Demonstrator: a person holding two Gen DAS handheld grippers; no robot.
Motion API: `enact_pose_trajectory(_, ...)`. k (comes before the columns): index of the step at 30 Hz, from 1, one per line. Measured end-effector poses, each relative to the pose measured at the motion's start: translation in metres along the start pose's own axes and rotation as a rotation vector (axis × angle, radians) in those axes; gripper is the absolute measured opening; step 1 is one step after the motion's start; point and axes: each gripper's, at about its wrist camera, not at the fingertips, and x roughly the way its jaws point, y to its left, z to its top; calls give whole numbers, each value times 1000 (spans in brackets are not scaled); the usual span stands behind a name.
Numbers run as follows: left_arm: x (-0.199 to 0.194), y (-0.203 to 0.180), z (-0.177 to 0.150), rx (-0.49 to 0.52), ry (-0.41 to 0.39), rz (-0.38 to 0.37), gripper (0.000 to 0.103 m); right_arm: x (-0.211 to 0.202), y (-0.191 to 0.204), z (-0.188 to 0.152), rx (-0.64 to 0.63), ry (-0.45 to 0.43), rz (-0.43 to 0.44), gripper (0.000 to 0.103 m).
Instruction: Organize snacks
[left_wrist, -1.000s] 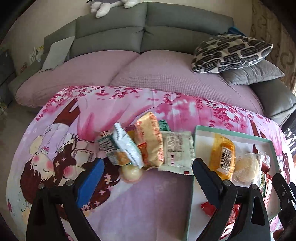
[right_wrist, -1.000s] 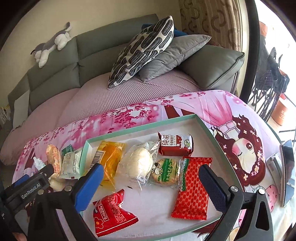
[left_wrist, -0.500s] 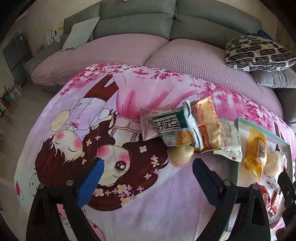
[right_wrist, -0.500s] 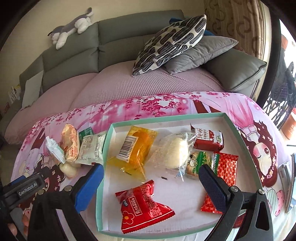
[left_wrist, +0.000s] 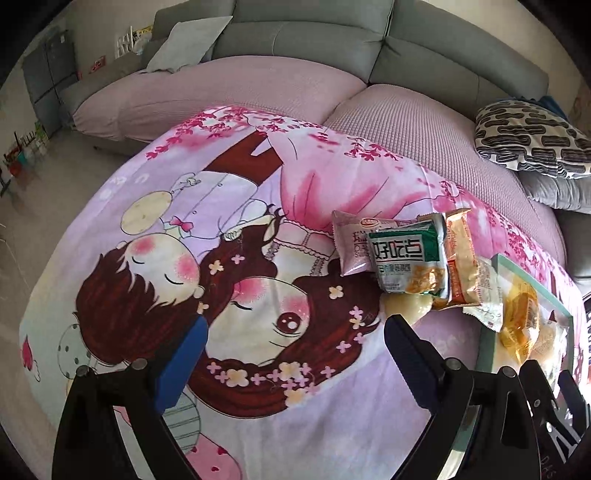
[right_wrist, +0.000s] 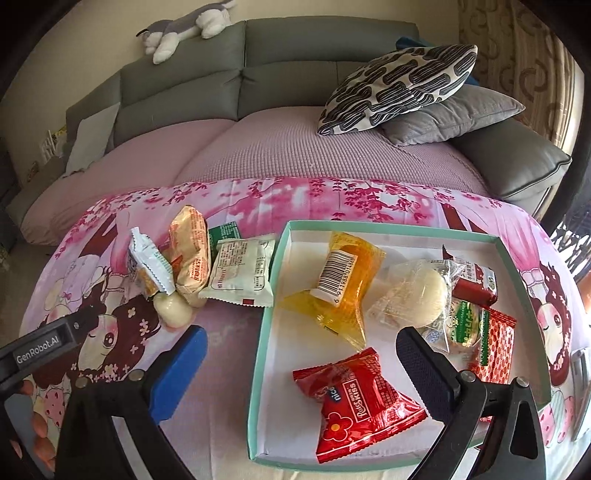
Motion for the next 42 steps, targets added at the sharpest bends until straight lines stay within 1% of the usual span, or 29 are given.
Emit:
enact_pose_trajectory(4,1,9,0,-7,-12,-2,96,2,9,-1,-15,5,15,103)
enact_pose_trajectory(9,5,18,2,-33,-14,19,96,4,18,-3,-34,-3,21,103)
enact_pose_trajectory(13,10,23,4,-61,-7,-1,98,7,21,-1,-40,-18,23,103)
enact_pose_trajectory(17,16,24,6,-78,15,-42,98,11,25,1,-48,-28,30,103)
enact_pose_trajectory(21,19,22,11,-84,5,-66,98,14,29,4,-57,-47,41,103)
enact_pose_trajectory(26,22,13,18,-72,10,-130,98,18,33,7,-73,-67,47,103)
enact_pose_trajectory(28,24,9,23,-67,16,-141,98,21,33,8,-67,-64,44,103)
enact_pose_trajectory(32,26,6,32,-82,2,-191,98,24,31,10,-53,-69,53,103)
enact_pose_trajectory(34,25,5,36,-98,-13,-232,98,23,31,12,-50,-84,62,103)
enact_pose_trajectory(36,25,1,39,-97,-22,-256,98,22,32,15,-46,-99,75,103)
enact_pose_trajectory(38,26,-4,40,-88,-26,-280,98,22,34,16,-45,-113,88,101)
enact_pose_trajectory(40,26,-9,41,-79,-26,-317,98,22,38,17,-53,-118,102,92)
enact_pose_trajectory(42,27,-14,42,-85,-24,-357,98,25,41,18,-60,-117,110,87)
